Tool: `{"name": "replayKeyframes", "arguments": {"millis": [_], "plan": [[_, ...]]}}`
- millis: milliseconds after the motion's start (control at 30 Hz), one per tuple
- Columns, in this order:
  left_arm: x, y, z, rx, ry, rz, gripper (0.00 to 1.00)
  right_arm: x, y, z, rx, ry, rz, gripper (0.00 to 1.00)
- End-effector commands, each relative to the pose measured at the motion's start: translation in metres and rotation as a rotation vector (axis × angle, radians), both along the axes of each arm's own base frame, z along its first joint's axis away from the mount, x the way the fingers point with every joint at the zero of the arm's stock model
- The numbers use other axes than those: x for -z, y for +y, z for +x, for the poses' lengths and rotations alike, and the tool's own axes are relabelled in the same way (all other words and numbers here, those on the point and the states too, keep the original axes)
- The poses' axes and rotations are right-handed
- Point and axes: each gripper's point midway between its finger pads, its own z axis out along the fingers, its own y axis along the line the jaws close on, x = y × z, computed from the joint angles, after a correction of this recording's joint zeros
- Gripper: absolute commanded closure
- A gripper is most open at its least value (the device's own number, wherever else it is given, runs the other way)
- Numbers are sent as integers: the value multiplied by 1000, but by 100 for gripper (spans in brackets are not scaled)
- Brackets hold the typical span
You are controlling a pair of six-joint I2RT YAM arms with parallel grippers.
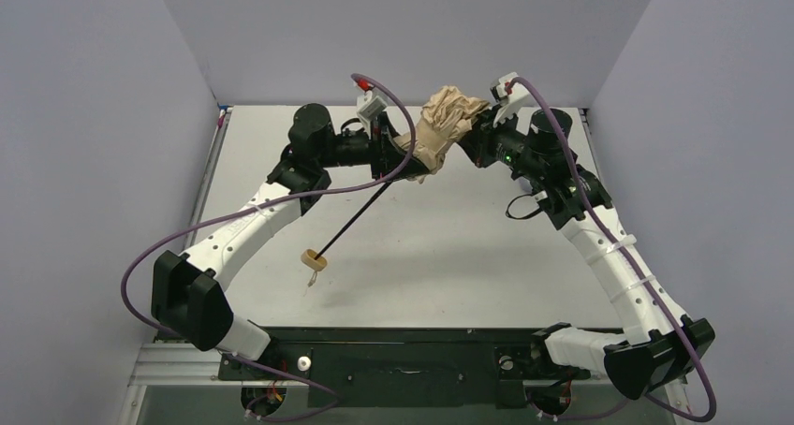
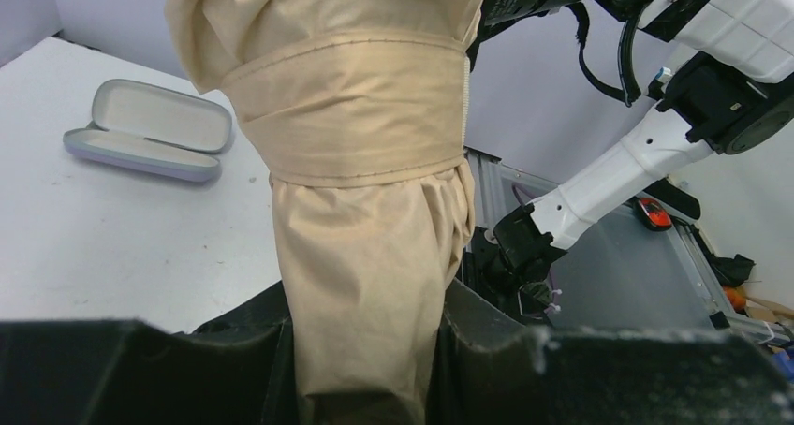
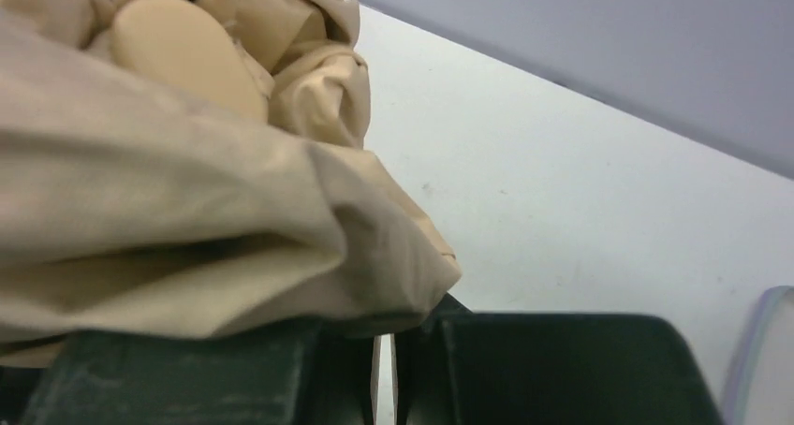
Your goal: Open the umbrella
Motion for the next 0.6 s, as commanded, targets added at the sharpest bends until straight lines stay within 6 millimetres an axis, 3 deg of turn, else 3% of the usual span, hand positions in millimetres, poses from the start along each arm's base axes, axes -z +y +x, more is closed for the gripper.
{"name": "replayKeyframes", "arguments": {"millis": [0, 100, 133, 200, 333, 467, 567], "plan": [[-53, 9, -13, 29, -153, -102, 100, -4, -25, 19, 103, -112, -116, 100], [-52, 10, -5, -4, -138, -99, 100, -8, -22, 15, 84, -111, -97, 100], [-51, 11, 0, -18, -135, -99, 100, -8, -20, 12, 74, -103, -84, 96], [-51, 13, 11, -67, -126, -99, 100, -10, -21, 7, 73, -93, -66, 74], [-48, 17, 34, -154, -95, -94, 100, -10, -32, 0, 111, -63, -34, 51], [-44, 25, 56, -246, -50, -100, 100, -6, -45, -5, 150, -27, 0, 44], [-40, 28, 66, -288, -11, -102, 100, -6, -42, -11, 129, -5, 29, 43]]}}
